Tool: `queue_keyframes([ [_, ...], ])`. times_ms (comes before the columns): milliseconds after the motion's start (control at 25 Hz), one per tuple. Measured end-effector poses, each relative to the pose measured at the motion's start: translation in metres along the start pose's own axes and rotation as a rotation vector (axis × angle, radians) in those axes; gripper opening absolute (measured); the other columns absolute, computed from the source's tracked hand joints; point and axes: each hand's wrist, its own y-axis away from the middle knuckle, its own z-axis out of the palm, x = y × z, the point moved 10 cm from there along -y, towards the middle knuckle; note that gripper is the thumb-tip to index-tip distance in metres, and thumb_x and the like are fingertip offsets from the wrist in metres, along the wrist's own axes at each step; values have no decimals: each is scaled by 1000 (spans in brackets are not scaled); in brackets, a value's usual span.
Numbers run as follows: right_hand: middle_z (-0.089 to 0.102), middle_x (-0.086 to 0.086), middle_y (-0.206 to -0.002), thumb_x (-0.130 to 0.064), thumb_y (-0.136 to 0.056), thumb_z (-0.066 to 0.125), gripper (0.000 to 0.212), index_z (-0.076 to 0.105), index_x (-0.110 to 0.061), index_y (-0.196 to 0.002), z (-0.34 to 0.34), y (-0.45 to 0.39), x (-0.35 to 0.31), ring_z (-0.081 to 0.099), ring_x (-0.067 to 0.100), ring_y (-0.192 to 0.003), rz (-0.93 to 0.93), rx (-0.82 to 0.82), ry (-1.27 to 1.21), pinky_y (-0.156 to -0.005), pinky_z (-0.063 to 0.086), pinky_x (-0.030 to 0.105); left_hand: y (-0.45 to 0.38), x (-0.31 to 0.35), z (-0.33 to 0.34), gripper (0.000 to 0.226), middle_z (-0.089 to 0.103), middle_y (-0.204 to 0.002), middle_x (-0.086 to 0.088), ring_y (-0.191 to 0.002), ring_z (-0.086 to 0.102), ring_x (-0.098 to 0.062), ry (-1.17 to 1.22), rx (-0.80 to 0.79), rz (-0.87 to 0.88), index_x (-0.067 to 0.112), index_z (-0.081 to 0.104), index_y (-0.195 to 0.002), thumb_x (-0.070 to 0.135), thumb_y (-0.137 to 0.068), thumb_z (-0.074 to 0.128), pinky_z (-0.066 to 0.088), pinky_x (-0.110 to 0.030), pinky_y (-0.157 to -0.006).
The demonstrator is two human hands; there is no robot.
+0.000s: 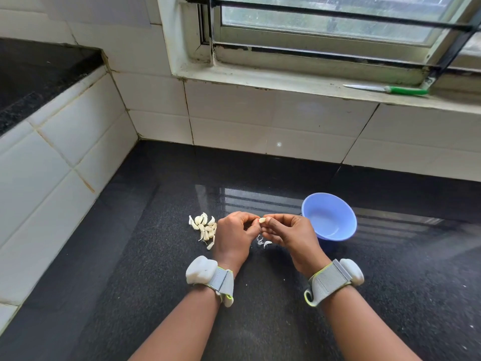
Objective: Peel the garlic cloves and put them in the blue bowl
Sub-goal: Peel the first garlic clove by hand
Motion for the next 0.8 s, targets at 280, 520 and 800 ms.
queue_keyframes([
  [280, 73, 17, -83, -2, -89, 65, 9, 70, 2, -95, 3, 4, -1, 71, 20, -74, 8, 2, -5, -67, 59, 24, -1, -3, -2, 7, 72, -76, -3, -68, 65, -16, -2, 20, -38, 11, 75, -82, 14, -79, 70, 54, -35, -67],
  [520, 74, 15, -88, 0, -92, 59, 14, 65, 1, -104, 5, 2, 7, 72, 20, -78, 88, -45, -140, -67, 58, 24, 0, -5, -5, 7, 72, -77, 0, -69, 65, -13, 30, 37, -82, 15, 75, -84, 17, -82, 68, 54, -31, -67],
  [800, 71, 18, -97, 0, -93, 56, 20, 62, 5, -111, 13, 7, 8, 70, 21, -86, 106, -118, -160, -76, 59, 26, 0, -7, -6, 7, 72, -76, 2, -69, 65, -12, 31, 49, -113, 16, 75, -83, 19, -82, 68, 53, -30, -68],
])
